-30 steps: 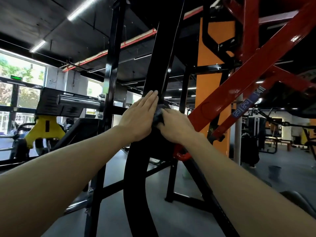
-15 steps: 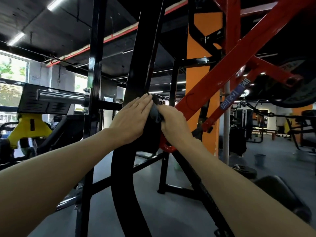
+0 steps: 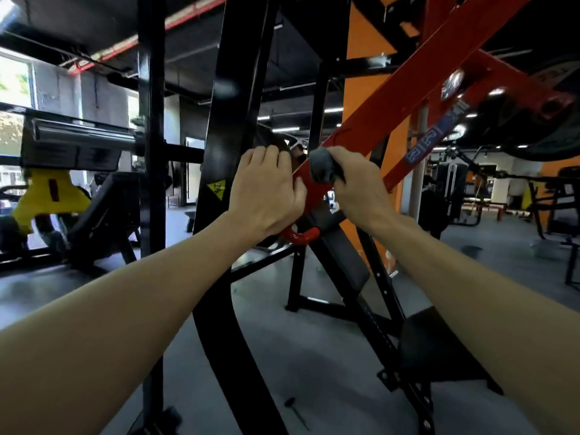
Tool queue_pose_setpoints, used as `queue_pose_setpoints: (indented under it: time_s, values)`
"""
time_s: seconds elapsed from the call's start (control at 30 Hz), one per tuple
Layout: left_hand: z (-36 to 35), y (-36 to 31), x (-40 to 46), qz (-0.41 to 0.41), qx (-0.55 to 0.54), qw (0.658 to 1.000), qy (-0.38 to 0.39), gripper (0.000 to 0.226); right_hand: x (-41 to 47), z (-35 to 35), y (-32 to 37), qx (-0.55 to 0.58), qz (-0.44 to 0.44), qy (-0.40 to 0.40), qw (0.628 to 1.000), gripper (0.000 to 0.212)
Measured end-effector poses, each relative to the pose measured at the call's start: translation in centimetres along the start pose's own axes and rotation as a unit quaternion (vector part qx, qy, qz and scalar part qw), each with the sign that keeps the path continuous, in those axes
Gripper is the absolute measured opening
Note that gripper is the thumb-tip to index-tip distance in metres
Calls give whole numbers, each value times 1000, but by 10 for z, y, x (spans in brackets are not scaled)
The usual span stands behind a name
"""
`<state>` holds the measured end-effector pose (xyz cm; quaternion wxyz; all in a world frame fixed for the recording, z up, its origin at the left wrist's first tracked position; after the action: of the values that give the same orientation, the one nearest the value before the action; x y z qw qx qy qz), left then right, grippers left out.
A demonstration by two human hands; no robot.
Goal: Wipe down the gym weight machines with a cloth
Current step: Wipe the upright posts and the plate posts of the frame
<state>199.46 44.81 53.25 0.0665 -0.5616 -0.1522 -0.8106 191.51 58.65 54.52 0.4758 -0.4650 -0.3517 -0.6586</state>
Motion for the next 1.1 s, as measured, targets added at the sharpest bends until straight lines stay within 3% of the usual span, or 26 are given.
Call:
queue_pose_setpoints:
  time_s: [0.1,0.27,0.43,0.53,0.6,0.7,0.77,0.83,0.9,0.97,1.1]
  values:
    - [-2,-5,1,24,4,999,32,44,17,-11,6,5,30,45,999,33]
    - [10,0,2,-12,-1,995,95,51,42,-18,19,34,40,165,985,39]
    - [28,1,14,-19,-15,981,194,59,69,-13,18,34,23,349,936,23]
    - [35,9,33,-35,-1,957,287,54,86,-3,16,28,19,399,916,22]
    - [41,15,54,-24,-26,942,333,34,102,10,15,40,-21,417,908,22]
    - [51,26,84,96,-152,919,352,20,124,23,12,54,-66,432,898,18]
    - [53,33,101,169,-233,890,353,35,138,27,10,58,-72,421,902,18]
    - [63,36,123,217,-338,838,370,55,158,35,11,73,-85,410,905,18]
    - [75,37,147,237,-409,797,376,62,180,45,14,95,-109,401,904,12]
    - [81,39,165,260,-434,777,373,67,199,56,20,133,-139,398,897,7]
    - [86,50,191,335,-433,763,344,33,226,75,25,199,-219,384,875,8]
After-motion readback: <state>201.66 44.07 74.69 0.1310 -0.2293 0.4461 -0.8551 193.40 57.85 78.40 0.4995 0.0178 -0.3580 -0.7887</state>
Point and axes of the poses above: each hand's wrist, its own x-axis towards the middle knuckle, its own z-axis out of the back of the hand, y = z × x, the point moved 4 cm from there along x, towards the middle knuckle, and after that the axes turned 3 degrees about -y, right-handed, at the moved point
